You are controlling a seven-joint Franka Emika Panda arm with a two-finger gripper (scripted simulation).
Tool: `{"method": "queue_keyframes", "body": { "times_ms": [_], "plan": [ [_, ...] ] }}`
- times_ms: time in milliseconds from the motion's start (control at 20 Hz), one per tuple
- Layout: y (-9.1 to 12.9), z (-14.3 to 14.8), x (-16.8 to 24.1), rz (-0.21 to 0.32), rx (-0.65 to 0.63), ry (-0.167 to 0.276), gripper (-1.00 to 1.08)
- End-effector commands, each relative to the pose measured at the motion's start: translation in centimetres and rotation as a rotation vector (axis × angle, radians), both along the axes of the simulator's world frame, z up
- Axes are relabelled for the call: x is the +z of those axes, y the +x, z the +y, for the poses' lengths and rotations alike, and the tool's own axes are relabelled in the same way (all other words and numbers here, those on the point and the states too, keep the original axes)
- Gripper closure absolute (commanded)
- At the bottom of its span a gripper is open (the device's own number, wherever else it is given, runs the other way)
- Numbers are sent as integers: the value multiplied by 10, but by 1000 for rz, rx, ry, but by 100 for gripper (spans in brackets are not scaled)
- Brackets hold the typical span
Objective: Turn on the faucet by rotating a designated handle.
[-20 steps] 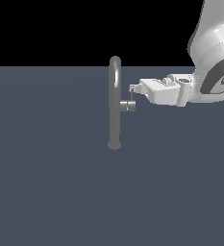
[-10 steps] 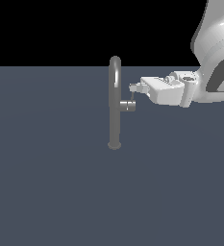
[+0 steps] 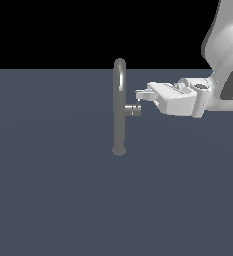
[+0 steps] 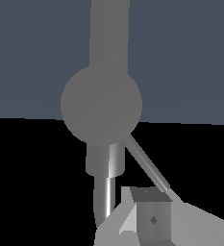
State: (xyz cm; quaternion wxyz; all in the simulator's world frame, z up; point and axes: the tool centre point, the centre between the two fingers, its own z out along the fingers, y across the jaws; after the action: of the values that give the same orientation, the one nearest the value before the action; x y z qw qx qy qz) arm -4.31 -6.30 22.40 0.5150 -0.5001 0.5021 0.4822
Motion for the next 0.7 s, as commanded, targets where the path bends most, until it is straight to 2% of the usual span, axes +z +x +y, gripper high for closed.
{"method": "queue_keyframes", "body": {
  "times_ms": [0, 300, 350, 650],
  "plan": [
    [-7, 0, -9, 9, 1, 2, 108],
    [-27, 1, -35, 27, 2, 5, 108],
    [-14, 0, -11, -18, 5, 1, 108],
    [-27, 1, -54, 19, 3, 5, 108]
  ]
}}
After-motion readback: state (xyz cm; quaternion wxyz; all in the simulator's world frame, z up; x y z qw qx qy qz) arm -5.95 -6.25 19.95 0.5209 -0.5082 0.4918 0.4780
